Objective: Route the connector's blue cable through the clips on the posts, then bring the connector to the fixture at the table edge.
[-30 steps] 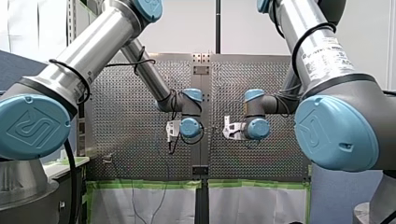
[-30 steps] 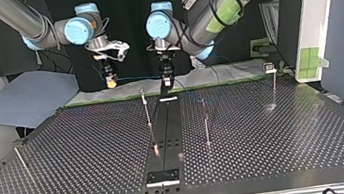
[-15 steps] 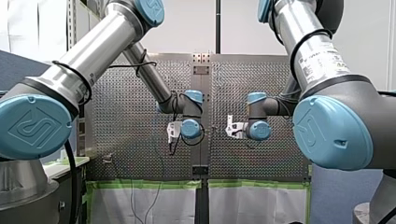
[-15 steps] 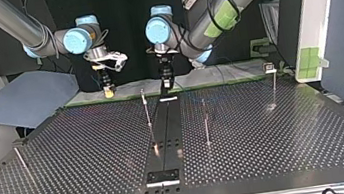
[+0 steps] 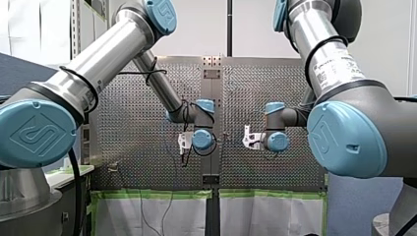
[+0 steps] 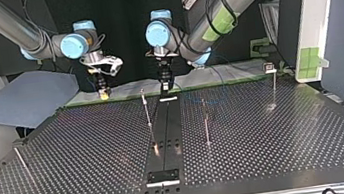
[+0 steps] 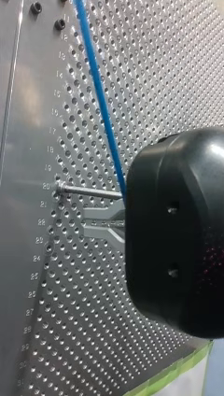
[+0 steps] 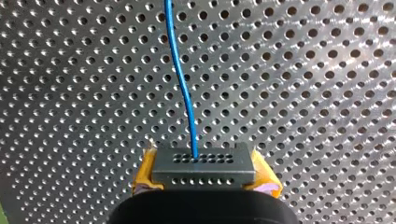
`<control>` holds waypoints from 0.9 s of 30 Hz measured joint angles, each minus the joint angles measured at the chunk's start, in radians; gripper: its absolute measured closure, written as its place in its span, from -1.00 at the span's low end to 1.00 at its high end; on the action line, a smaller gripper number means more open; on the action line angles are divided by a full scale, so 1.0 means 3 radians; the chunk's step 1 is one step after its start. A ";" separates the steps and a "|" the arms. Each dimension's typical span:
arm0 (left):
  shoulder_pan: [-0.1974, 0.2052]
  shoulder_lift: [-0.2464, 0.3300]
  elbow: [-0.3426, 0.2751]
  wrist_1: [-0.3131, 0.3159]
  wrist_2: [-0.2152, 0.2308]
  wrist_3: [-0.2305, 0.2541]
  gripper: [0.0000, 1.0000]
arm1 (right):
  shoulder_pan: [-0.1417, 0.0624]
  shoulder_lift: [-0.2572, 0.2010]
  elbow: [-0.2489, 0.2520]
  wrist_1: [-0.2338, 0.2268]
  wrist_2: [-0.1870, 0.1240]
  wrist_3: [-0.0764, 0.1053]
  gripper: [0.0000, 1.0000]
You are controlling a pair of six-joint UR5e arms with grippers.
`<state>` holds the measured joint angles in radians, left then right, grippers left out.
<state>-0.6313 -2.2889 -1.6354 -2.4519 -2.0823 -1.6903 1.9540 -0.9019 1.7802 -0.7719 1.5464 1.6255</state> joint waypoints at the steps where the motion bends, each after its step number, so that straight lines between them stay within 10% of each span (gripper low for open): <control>1: 0.0001 0.0000 0.0003 0.0000 0.0005 0.0000 0.82 | -0.0009 0.0000 -0.0011 0.0002 -0.0009 0.0006 1.00; 27: 0.0022 -0.0001 0.0051 0.0000 0.0077 0.0001 0.82 | -0.0180 0.0005 -0.0141 0.0043 -0.0253 0.0108 1.00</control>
<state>-0.6248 -2.2893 -1.6200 -2.4519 -2.0592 -1.6901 1.9001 -0.9004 1.7378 -0.7590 1.4706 1.6578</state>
